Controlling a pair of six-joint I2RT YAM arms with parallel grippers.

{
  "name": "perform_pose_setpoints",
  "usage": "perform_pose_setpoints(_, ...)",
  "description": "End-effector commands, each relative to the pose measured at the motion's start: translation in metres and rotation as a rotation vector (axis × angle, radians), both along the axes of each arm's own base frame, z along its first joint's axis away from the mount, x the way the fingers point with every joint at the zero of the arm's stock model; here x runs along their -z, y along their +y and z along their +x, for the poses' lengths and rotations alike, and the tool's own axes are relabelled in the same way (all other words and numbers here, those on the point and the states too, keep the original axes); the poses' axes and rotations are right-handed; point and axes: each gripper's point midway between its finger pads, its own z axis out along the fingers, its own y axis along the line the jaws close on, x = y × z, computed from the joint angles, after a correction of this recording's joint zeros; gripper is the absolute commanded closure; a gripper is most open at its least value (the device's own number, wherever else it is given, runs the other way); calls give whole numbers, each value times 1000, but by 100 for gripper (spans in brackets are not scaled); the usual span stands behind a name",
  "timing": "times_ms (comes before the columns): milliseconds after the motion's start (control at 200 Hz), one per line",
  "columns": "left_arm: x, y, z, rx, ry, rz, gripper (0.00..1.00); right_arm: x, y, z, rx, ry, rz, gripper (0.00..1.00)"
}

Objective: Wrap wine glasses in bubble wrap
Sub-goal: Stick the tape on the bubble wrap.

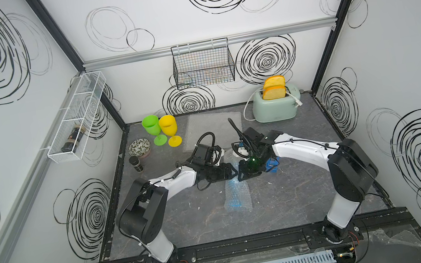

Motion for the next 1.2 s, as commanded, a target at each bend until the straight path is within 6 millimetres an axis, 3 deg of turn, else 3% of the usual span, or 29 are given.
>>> perform_pose_setpoints(0,16,6,-9,9,32,60,28,-6,2,-11,-63,25,6,68)
perform_pose_setpoints(365,16,6,-11,12,30,59,28,17,3,15,-23,32,-37,69)
perform_pose_setpoints(685,11,1,-14,31,37,20,27,26,3,22,1,28,-39,69)
perform_pose_setpoints(866,-10,-5,-9,48,25,-44,18,29,4,26,10,25,-37,73)
perform_pose_setpoints(1196,-28,-6,-2,59,35,-145,11,31,10,26,-14,35,-35,73)
